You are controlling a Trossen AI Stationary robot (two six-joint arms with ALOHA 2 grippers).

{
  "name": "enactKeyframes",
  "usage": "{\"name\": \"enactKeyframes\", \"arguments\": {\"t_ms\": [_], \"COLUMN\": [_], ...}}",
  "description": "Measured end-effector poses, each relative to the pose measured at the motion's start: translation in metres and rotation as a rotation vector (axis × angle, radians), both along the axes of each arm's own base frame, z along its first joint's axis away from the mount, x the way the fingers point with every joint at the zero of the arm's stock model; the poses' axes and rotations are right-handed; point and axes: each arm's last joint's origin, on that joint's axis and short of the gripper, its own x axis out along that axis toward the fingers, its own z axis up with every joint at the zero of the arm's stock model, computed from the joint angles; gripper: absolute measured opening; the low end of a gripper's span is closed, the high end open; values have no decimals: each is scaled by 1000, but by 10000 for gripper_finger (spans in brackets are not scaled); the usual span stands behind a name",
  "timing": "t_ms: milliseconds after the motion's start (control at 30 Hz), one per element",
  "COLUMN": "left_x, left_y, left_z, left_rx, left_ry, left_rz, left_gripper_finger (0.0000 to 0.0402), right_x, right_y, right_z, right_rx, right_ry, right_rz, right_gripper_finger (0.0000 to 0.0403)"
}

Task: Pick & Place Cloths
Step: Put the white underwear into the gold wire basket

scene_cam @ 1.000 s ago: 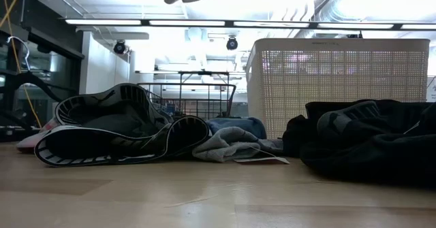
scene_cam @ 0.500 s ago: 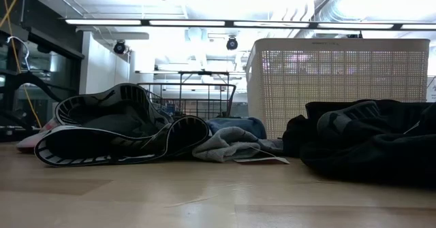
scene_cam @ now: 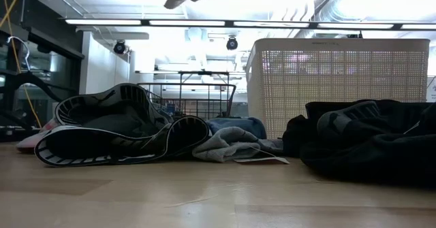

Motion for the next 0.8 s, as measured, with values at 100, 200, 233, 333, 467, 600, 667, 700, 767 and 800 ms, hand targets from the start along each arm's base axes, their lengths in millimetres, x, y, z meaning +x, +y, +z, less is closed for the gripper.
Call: {"name": "enactKeyframes", "arguments": {"t_ms": [100, 200, 233, 333, 467, 600, 667, 700, 767, 800], "left_x": [0, 0, 0, 0, -1, 1, 3, 4, 6, 7], "left_y": [1, 1, 1, 2, 4, 9, 14, 18, 26, 30], "left_z": [0, -2, -2, -2, -3, -6, -9, -11, -15, -18], "left_rx": [0, 6, 4, -8, -23, -32, -69, -91, -123, -139], "left_ry": [2, 22, 25, 23, 32, 57, 70, 75, 97, 111], "left_rz": [14, 14, 15, 48, 120, 158, 165, 175, 182, 171], "left_gripper_finger": [37, 23, 23, 25, 29, 25, 25, 25, 25, 25], "right_x": [-9, -21, -26, -39, -56, -66, -69, -71, -71, -71], "right_y": [-2, -5, -5, -8, -13, -17, -19, -19, -20, -20], "right_z": [3, 7, 10, 14, 21, 27, 29, 31, 32, 31], "right_rx": [-14, -16, -13, -7, 11, 4, 0, -6, -14, -15], "right_ry": [80, 154, 174, 239, 292, 306, 300, 295, 292, 293], "right_rz": [24, 49, 49, 43, -3, -79, -111, -123, -136, -139], "right_gripper_finger": [251, 281, 288, 298, 297, 294, 294, 294, 294, 294]}}
